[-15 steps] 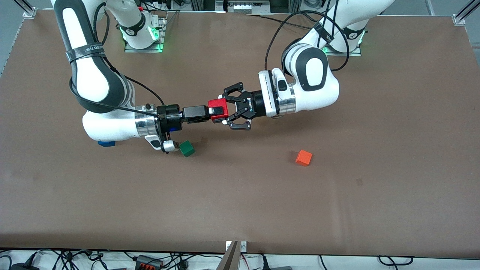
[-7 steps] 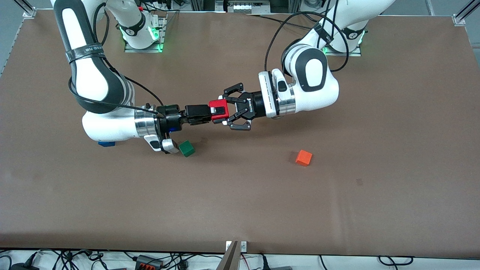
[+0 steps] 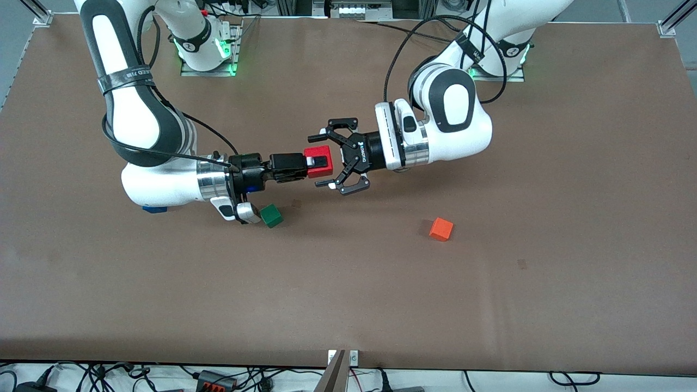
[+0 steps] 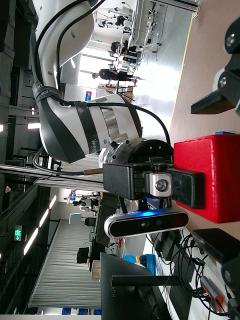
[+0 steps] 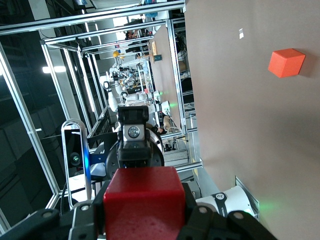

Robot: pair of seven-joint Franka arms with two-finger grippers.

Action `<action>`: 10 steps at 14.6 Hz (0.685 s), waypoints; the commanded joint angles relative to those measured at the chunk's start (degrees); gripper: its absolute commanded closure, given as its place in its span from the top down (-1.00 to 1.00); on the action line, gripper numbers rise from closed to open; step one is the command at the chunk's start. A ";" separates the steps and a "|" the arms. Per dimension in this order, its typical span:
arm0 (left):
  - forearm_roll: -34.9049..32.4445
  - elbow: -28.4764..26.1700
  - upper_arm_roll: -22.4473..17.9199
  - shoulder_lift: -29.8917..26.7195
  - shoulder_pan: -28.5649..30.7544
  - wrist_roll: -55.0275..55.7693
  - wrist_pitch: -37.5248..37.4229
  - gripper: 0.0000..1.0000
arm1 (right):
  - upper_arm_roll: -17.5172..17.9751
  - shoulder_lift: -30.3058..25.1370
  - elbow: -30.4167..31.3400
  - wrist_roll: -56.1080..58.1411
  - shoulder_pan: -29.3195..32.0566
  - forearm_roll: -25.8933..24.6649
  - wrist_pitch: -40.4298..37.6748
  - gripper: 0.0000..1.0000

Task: Pass red block to right arm, stack on blue
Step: 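Open the left gripper and draw it back from the red cube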

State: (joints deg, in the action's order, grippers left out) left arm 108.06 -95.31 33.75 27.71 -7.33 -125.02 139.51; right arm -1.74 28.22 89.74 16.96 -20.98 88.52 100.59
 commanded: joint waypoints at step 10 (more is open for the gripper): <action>-6.43 0.65 -0.26 0.06 5.11 0.74 -6.00 1.00 | -0.90 0.69 0.35 1.06 7.26 -19.50 -0.75 -1.00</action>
State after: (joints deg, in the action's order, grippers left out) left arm 105.56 -94.93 33.46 27.71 -4.28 -125.03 135.37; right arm -3.13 28.66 89.82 17.10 -15.41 72.17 100.68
